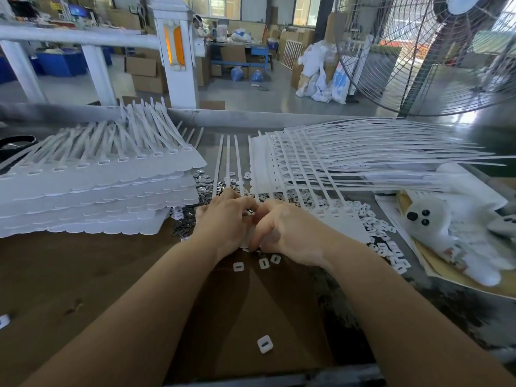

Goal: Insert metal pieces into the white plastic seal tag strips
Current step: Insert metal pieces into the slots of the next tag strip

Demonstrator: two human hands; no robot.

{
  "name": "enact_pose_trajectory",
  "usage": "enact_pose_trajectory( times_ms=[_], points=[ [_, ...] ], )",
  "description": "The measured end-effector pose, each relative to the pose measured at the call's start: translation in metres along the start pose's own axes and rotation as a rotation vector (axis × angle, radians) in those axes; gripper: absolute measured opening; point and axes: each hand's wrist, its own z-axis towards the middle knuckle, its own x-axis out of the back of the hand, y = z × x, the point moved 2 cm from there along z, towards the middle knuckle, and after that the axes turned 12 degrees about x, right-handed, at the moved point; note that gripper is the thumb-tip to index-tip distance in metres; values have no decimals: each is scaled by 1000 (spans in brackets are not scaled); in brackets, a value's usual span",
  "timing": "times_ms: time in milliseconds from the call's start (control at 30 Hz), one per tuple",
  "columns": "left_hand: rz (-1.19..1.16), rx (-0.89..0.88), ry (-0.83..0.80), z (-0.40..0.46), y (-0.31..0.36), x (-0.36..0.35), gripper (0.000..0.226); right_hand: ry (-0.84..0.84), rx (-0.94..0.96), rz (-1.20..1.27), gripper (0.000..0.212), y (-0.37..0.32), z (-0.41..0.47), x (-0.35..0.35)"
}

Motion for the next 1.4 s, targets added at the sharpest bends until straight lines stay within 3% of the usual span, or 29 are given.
enact_pose_trajectory(
  times_ms=[333,1000,1200,1400],
  points=[
    [13,-14,8,1,-3,1,20,-10,41,22,10,2,2,-2],
    [-9,33,6,2,0,1,21,-18,19,24,17,6,5,-4],
    [-32,1,90,-5,-1,-3,21,253,-88,161,18,25,5,12],
    [-41,-11,123,-6,-2,-5,23,240,-197,-23,8,42,12,20]
  ],
)
